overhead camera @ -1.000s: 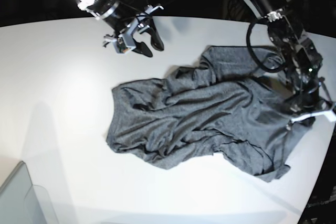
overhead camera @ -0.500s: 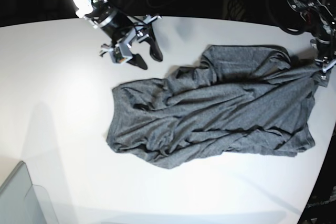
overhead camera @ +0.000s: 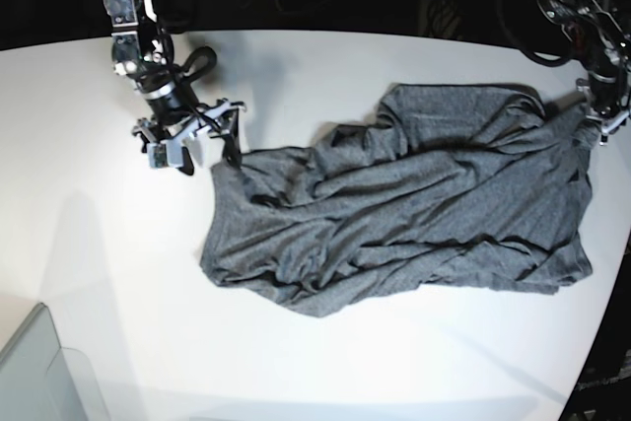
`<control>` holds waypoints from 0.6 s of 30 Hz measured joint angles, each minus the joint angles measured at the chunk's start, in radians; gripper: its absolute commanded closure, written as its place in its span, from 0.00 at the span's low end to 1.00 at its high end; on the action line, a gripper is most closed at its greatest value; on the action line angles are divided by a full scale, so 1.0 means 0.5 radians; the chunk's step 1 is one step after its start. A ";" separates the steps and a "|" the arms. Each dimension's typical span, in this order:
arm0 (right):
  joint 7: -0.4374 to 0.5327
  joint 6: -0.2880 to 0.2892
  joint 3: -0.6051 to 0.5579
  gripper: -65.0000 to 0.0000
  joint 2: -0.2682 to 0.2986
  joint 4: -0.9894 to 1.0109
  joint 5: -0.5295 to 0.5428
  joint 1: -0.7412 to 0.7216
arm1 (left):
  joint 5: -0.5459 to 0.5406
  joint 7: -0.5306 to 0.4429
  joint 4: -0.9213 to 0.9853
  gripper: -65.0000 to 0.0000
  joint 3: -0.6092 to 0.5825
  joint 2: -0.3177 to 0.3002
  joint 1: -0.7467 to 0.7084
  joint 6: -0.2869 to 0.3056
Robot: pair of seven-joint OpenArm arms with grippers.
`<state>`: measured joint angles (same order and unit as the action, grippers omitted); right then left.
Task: Layout the t-shirt on the table in an organized manner, then fold the t-shirt properly
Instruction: 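Pull the grasped hem with the left gripper away from the shirt, then grasp the shirt's edge with the right gripper and pull it outward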
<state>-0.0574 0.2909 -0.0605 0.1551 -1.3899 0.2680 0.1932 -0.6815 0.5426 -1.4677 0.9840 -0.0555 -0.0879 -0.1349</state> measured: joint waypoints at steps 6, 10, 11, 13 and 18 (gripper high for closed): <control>0.061 0.003 0.000 0.24 -0.007 0.196 0.005 -0.145 | 0.004 0.000 0.000 0.80 0.002 -0.001 0.017 0.000; 0.125 0.007 0.000 0.24 -0.016 0.308 0.005 -0.224 | 0.001 0.000 0.000 0.80 0.000 0.000 0.016 0.000; 0.121 0.007 0.000 0.25 -0.018 0.316 0.005 -0.233 | 0.000 0.001 0.000 0.80 -0.001 0.000 0.016 0.000; 0.110 0.008 -0.001 0.29 -0.019 0.316 0.005 -0.242 | -0.002 0.001 0.000 0.80 -0.001 0.000 0.017 0.000; 0.125 0.007 -0.022 0.52 -0.063 0.327 0.005 -0.233 | -0.001 0.000 0.000 0.80 0.000 0.000 0.017 0.000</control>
<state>0.0051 0.2943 -0.0715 0.1238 -1.2263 0.2707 0.0769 -0.6819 0.5426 -1.4677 0.9840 -0.0555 -0.0795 -0.1349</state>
